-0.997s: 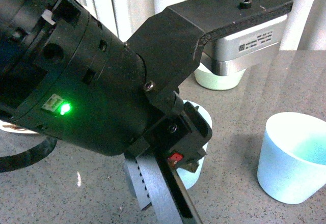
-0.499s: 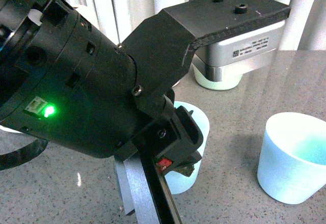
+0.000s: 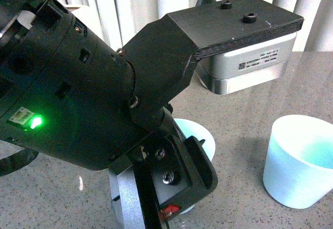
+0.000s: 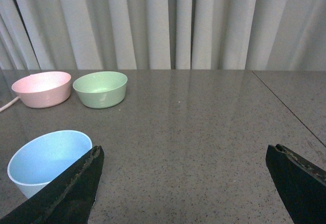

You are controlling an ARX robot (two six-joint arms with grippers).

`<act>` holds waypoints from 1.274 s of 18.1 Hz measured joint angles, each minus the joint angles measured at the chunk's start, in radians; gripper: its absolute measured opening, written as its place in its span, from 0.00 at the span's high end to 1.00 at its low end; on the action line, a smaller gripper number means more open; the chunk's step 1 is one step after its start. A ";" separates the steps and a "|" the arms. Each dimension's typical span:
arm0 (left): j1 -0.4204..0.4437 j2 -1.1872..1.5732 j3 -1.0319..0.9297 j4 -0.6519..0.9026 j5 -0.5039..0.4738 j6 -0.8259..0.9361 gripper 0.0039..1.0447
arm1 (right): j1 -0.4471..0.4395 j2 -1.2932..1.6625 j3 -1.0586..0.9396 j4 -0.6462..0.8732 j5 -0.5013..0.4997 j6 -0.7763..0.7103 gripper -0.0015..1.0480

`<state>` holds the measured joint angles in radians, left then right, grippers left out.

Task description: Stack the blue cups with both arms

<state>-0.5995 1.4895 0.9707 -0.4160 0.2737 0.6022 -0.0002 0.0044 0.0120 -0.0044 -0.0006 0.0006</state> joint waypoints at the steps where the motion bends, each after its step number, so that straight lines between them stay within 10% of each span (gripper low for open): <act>1: -0.001 0.000 0.000 0.002 0.000 -0.001 0.54 | 0.000 0.000 0.000 0.000 0.000 0.000 0.06; 7: -0.022 -0.014 0.010 0.056 0.047 -0.055 0.05 | 0.000 0.000 0.000 0.000 0.000 0.000 0.06; 15: 0.100 -0.013 0.291 0.469 -0.015 -0.430 0.06 | 0.000 0.000 0.000 0.000 0.000 0.000 0.06; 18: 0.179 -0.093 0.112 0.743 -0.470 -0.549 0.28 | 0.000 0.000 0.000 0.000 0.000 0.000 0.06; 23: 0.267 -0.201 -0.086 0.849 -0.593 -0.577 0.45 | 0.000 0.000 0.000 0.000 0.000 0.000 0.06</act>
<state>-0.3328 1.2888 0.8848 0.4328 -0.3195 0.0254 -0.0002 0.0044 0.0120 -0.0044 -0.0002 0.0006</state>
